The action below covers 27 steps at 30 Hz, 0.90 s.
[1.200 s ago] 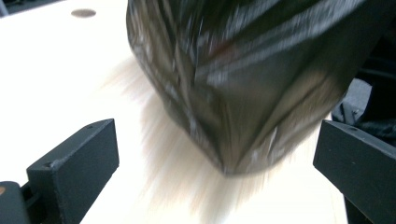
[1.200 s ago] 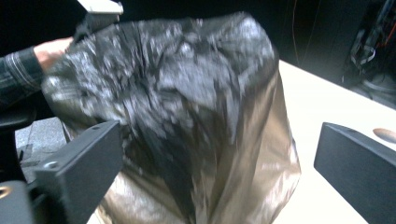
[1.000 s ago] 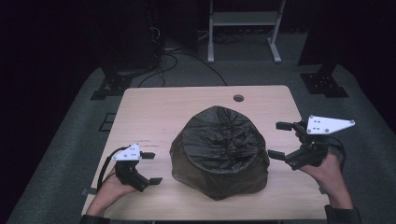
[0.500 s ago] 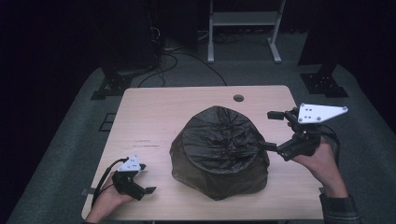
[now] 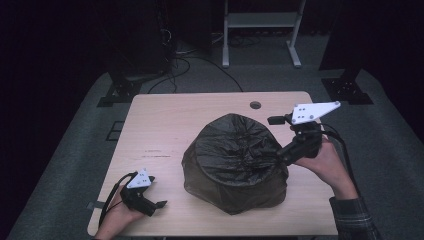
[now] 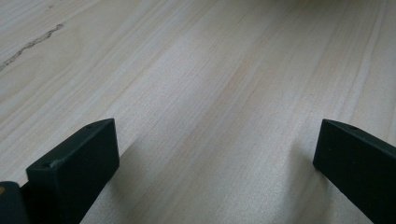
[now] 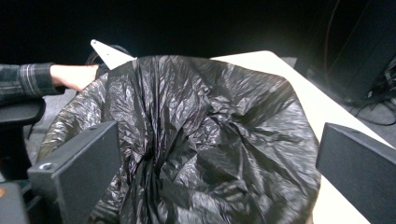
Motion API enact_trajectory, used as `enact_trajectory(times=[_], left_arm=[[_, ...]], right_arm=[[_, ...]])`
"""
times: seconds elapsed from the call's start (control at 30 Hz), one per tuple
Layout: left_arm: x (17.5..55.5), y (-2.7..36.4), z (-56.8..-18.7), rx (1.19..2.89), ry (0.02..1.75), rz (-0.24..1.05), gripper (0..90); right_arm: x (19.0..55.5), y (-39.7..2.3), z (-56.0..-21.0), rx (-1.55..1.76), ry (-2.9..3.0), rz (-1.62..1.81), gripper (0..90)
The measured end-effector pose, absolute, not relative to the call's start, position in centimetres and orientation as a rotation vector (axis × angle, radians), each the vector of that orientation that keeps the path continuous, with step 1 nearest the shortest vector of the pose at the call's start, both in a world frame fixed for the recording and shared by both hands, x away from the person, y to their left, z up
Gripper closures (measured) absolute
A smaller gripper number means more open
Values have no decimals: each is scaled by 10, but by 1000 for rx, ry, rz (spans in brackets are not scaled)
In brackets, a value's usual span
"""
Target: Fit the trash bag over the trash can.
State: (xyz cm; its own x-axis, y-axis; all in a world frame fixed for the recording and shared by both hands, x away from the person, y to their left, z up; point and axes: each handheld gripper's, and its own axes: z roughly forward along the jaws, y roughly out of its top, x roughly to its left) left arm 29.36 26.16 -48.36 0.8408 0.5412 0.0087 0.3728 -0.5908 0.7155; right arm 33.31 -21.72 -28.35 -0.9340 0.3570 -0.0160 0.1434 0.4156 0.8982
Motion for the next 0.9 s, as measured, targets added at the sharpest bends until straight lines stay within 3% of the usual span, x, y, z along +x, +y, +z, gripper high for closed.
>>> enact_trajectory(times=[0.53,0.9], left_arm=[[294,262,-484,2268,663,290,0],[294,262,-484,2269,662,291,0]], right_arm=[[348,-172,-301,352,2658,1320,0],[354,-163,-311,359,2757,1189,0]])
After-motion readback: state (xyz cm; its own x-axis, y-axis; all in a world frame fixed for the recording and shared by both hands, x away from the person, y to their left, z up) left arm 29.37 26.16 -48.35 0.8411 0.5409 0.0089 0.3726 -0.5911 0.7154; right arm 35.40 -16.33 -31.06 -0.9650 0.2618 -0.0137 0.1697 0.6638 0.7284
